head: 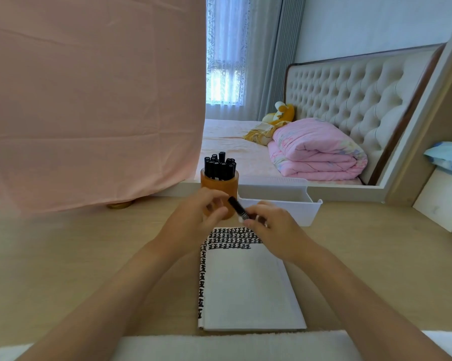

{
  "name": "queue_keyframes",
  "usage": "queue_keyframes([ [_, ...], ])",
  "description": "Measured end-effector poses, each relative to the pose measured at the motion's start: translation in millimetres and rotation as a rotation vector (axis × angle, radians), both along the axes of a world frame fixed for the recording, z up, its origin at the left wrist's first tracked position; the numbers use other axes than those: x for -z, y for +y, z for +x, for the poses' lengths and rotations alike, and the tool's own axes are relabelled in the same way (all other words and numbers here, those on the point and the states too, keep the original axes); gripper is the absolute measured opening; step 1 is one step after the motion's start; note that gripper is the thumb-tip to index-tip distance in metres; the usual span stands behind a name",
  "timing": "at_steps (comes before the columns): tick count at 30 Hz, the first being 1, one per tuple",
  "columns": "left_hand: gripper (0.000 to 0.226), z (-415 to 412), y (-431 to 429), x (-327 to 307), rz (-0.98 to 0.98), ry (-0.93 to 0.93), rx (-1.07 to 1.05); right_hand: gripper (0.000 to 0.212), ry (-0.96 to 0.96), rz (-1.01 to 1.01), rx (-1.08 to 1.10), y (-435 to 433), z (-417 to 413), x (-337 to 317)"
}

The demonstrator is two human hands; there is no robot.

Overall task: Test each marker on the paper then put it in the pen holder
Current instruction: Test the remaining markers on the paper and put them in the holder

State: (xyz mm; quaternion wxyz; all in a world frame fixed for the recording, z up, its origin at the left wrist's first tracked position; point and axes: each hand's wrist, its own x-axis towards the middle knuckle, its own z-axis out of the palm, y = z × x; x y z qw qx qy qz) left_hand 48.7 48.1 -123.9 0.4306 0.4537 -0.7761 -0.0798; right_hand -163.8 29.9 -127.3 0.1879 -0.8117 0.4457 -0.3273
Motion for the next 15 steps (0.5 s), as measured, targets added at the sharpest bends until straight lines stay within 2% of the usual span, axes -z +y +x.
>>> queue_keyframes([
  [4,0.031,7,-43,-21,-0.018,0.147,-0.185,0.016,-0.224,0.071,0.117,-15,3,-19],
  [7,0.050,7,-70,-30,0.077,0.261,-0.274,0.016,-0.379,0.087,0.192,-35,7,-37],
  [12,0.107,5,-99,-24,0.310,0.374,-0.183,0.015,-0.571,0.056,0.270,-68,16,-67],
  [15,0.122,6,-112,-16,0.423,0.455,-0.096,0.019,-0.606,0.032,0.290,-87,23,-72],
])
